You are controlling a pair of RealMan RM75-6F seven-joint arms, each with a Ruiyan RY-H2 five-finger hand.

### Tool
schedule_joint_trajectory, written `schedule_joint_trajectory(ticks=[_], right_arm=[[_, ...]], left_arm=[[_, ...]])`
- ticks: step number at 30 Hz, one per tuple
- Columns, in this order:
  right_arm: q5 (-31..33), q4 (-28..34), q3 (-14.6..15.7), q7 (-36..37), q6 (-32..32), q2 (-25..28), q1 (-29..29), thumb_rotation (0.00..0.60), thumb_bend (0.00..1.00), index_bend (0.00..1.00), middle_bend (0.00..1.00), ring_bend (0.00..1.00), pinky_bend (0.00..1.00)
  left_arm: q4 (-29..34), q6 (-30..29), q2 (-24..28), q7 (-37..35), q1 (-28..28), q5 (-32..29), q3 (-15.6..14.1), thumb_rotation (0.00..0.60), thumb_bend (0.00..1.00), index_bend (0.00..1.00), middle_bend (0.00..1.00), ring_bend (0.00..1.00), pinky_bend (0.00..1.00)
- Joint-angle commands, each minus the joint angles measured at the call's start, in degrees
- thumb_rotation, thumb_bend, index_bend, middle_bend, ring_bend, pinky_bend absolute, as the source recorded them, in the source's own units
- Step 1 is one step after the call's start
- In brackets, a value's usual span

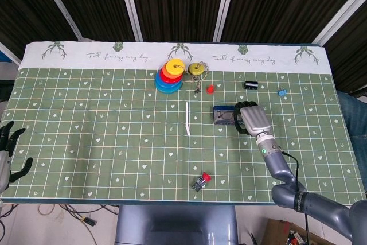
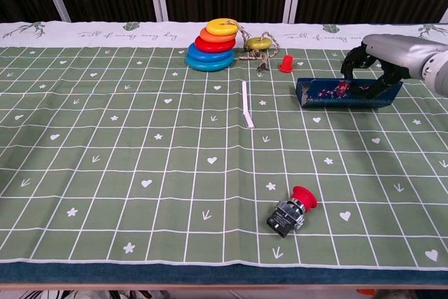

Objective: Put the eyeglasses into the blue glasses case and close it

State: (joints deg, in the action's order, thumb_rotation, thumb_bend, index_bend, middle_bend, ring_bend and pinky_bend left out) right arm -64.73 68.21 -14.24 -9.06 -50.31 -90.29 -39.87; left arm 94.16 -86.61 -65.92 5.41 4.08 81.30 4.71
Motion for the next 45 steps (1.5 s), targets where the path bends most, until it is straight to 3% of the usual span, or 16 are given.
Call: schedule_joint_trajectory(ticks=[1,17,27,45], right_arm=[[0.69,0.65,-0.51,-0.93,0.39,0.35,-0.69,0.6,0.53,0.63,0.27,0.22,0.21],[12.23,-0.39,-2.93,-6.08,8.24,1.52,-6.15,0.6,0.53,0.64,0.26,0.22,0.21],[16.91,-2.69,-4.05,-5.26,11.0,1.36,-8.51,0.6,0.53,0.64,0.26,0.22,0.21],[22.2,-8.46,-2.65,-6.41,14.2,-0.42,-11.86,0.6,0.54,0.65,0.26,0.21,0.21]], left_arm=[[0.04,-0.03,0.01,-0.04,-0.01,-0.11,0.08,0.6,0.31,0.14,0.0,0.0,0.0],[0.0,0.0,-0.04,0.35,-0.01,-0.07,0.03,0.6,0.31,0.14,0.0,0.0,0.0],[0.1,0.18,-0.04,0.62,-0.02,-0.41,0.08,0.6,0.31,0.14,0.0,0.0,0.0],[0.23,0.13,0.04,0.45,-0.07,-0.49,0.14,0.6,0.31,0.14,0.0,0.0,0.0]])
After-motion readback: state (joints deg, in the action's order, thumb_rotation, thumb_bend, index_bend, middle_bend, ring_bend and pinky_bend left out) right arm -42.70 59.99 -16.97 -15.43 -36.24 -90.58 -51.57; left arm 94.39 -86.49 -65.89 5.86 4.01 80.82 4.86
